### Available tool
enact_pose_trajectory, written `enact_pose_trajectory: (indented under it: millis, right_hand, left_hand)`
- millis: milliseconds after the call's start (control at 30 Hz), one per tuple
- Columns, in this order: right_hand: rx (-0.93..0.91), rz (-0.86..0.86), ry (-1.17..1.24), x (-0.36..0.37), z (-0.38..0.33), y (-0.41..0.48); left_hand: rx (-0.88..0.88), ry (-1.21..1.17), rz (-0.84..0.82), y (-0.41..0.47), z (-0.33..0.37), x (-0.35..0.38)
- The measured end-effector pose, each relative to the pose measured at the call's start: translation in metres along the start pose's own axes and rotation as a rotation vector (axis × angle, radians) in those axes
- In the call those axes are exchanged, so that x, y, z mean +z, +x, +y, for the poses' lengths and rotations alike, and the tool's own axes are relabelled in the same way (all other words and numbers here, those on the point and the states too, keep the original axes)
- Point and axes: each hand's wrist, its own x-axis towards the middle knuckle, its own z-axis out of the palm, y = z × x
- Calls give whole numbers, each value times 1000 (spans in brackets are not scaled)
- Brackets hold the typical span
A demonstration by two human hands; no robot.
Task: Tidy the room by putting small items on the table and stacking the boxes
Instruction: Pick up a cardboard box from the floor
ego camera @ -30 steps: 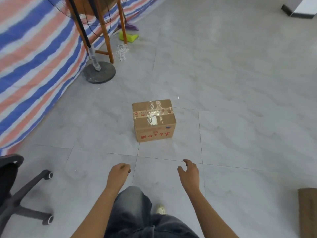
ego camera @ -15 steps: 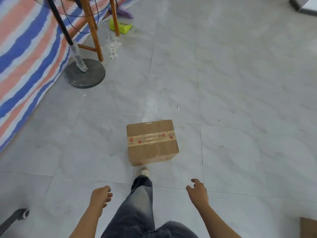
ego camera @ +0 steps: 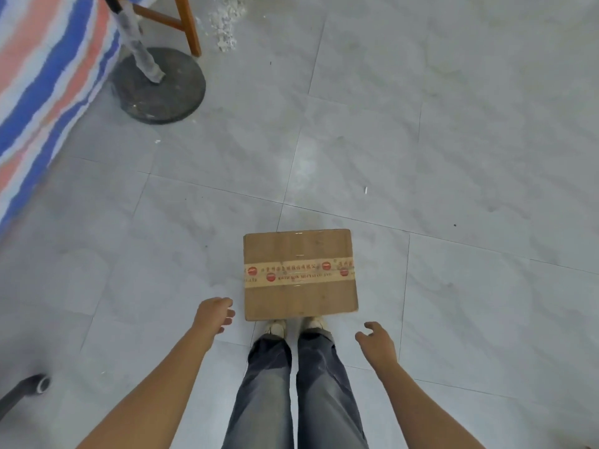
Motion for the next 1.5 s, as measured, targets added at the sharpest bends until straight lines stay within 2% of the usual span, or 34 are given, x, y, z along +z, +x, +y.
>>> enact_pose_trajectory:
  millis: [133,333,467,567,700,900,1133,1333,1500]
  right_hand:
    - [-18,-36,-95,4,-17,73]
    - [-53,-40,-144,22,-22,178]
    - [27,-12,155,34,-28,240]
    - [49,-63,345,44,-38,286]
    - [68,-116,522,46,-43,304]
    - [41,-124,546,22,-45,263]
    - [-167,-110,407,-71,-112,162]
    - [-484,-167,307,-170,-204,45]
    - [-771,-180,312,-223,-270,-52]
  left_hand:
    - [-44,-86,97,62,-3,27]
    - [-27,6,73,151,-8,75]
    - [11,-67,62,206,-7,94]
    - [-1,-92,41,242,-9,103]
    - [-51,-179,-7,254,-15,104]
    - [-18,-266,-15,196,-6,99]
    - [84,-372,-38,73,51,56]
    - [308,-486,32,-73,118,-5]
    - [545,-624,176,-182,133,-51]
